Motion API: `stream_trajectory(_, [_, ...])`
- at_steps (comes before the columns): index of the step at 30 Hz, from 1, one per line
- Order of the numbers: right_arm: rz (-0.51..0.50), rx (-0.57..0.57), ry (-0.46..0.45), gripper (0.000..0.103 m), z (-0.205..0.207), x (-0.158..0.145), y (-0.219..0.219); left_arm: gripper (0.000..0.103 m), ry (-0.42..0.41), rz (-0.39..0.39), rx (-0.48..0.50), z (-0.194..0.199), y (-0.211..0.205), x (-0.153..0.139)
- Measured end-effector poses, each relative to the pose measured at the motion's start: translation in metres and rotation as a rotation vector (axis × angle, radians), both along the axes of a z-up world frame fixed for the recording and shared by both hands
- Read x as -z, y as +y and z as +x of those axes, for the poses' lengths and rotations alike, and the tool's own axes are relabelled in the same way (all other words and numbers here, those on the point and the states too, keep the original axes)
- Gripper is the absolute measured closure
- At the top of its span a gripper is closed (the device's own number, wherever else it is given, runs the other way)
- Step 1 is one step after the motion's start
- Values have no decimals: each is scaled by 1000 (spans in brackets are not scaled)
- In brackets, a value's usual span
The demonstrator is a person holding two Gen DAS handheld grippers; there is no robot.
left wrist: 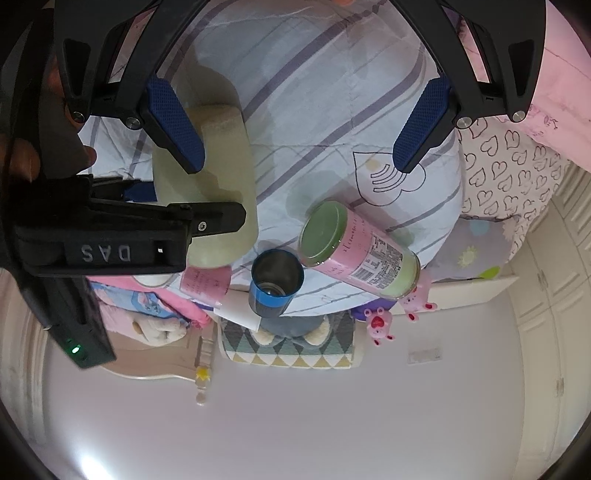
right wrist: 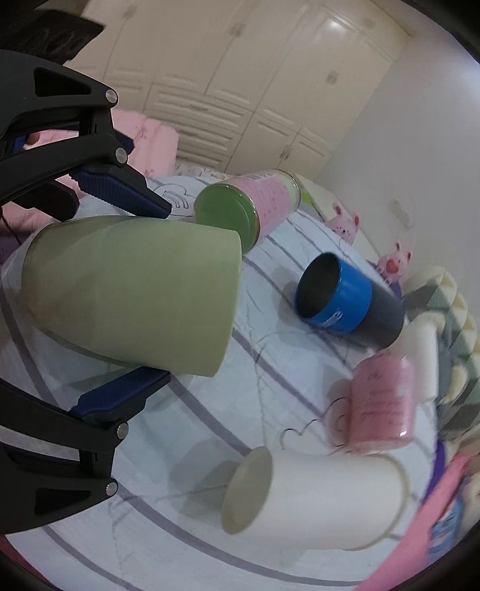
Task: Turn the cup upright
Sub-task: 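Grasp the pale green cup with the right gripper and tilt it upright, then lower the upright green cup onto the bed and open the right gripper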
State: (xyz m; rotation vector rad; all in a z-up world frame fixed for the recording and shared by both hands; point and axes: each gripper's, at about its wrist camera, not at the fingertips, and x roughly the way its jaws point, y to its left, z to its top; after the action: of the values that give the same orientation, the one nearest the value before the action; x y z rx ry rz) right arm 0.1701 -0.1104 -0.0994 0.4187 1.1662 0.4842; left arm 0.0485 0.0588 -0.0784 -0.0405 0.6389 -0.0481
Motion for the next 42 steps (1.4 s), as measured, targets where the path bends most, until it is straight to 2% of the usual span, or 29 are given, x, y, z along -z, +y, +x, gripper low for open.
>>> stream_trajectory(5, [-125, -38, -161, 21, -11, -18, 5, 0, 21, -28, 29, 2, -6, 2])
stream_trajectory(12, [-308, -59, -412, 21, -22, -31, 17, 0, 42, -17, 48, 10, -21, 6])
stream_trajectory(15, [-353, -64, -509, 21, -25, -34, 21, 0, 51, -10, 21, 18, -25, 10])
stream_trajectory(18, [-366, -50, -569, 22, -25, -33, 20, 0, 68, -7, 15, 25, -29, 14])
stream_trajectory(31, [-381, -46, -638, 23, -40, -29, 16, 0, 101, -4, 1, 23, -30, 24])
stream_trajectory(42, [-396, -45, -624, 22, -35, -31, 19, 0, 108, -17, -27, 24, -21, 22])
